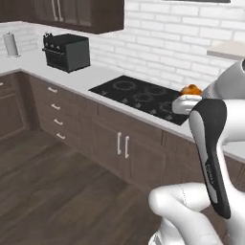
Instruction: Place one sweet potato and one chicken drumstick in each tupperware on the nearby counter, to pack two identical lunches.
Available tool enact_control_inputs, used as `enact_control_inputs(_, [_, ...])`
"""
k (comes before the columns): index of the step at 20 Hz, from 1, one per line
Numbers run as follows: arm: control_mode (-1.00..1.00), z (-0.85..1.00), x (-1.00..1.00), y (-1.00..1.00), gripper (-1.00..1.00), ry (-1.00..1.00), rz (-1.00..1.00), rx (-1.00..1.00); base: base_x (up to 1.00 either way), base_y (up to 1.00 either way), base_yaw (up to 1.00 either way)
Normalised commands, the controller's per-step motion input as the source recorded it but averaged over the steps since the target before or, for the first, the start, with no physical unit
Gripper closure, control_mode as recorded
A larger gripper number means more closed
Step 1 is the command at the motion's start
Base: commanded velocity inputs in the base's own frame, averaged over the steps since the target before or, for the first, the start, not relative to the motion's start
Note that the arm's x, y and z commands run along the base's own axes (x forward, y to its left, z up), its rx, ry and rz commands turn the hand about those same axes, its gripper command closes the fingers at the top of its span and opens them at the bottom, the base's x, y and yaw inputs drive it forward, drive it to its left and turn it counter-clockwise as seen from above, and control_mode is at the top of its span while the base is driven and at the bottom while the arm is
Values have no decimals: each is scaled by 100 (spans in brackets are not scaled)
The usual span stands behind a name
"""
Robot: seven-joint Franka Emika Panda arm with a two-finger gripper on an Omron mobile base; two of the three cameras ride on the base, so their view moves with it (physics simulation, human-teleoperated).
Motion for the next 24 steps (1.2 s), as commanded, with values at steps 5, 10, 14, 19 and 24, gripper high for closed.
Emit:
enact_control_inputs(5, [100, 0, 0, 0, 100, 0, 0, 0, 80, 12, -63])
enact_control_inputs(10, [100, 0, 0, 0, 100, 0, 0, 0, 36, 0, -72])
enact_control_inputs(14, [100, 0, 0, 0, 100, 0, 0, 0, 40, 21, -72])
enact_control_inputs(19, [100, 0, 0, 0, 100, 0, 0, 0, 54, 40, -57])
enact_control_inputs(24, [100, 0, 0, 0, 100, 0, 0, 0, 67, 35, -38])
